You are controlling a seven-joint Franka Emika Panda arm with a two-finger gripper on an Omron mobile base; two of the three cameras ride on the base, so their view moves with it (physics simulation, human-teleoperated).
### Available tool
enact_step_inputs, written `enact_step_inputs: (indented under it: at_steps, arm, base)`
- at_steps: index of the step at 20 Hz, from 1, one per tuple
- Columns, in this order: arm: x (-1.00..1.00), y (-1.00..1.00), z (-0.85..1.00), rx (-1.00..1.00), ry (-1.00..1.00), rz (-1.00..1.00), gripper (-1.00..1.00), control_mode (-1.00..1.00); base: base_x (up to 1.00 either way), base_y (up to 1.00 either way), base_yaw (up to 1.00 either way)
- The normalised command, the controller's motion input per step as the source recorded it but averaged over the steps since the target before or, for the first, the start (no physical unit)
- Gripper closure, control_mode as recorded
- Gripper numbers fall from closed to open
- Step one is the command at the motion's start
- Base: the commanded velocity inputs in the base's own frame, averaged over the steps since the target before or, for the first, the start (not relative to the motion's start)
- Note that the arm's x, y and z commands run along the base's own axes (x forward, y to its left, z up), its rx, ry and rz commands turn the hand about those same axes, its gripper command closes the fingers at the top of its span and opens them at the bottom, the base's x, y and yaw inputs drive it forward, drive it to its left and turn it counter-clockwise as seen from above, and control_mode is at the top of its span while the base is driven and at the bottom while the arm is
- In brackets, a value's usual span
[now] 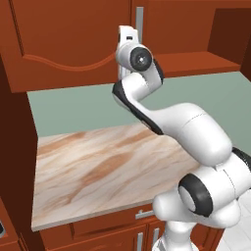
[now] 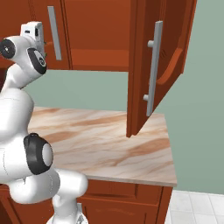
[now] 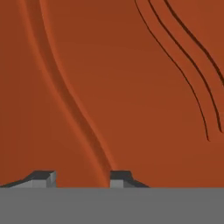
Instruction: Close all open cabinet doors.
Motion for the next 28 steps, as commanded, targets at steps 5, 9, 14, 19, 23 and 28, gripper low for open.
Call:
enact_step_inputs:
  at_steps: [5, 9, 14, 19, 23, 28]
  arm:
    - [-0.1, -0.01, 0.0, 0.01, 0.01, 0.09, -1.0, -1.0]
    - [-0.81, 0.0, 0.0, 0.0, 0.0, 0.14, -1.0, -1.0]
    - [-0.93, 0.0, 0.05, 0.0, -0.04, 0.16, -1.0, -1.0]
    - [-0.92, -0.13, 0.19, 0.0, -0.02, 0.1, -1.0, -1.0]
    - [-0.84, -0.34, 0.28, 0.0, 0.0, 0.04, -1.0, -1.0]
    - [-0.72, -0.47, 0.36, 0.0, 0.0, 0.02, -1.0, -1.0]
  base:
    - [0.0, 0.0, 0.0]
    - [0.0, 0.0, 0.0]
    - [0.0, 0.0, 0.0]
    - [0.0, 0.0, 0.0]
    - [0.0, 0.0, 0.0]
    - [0.0, 0.0, 0.0]
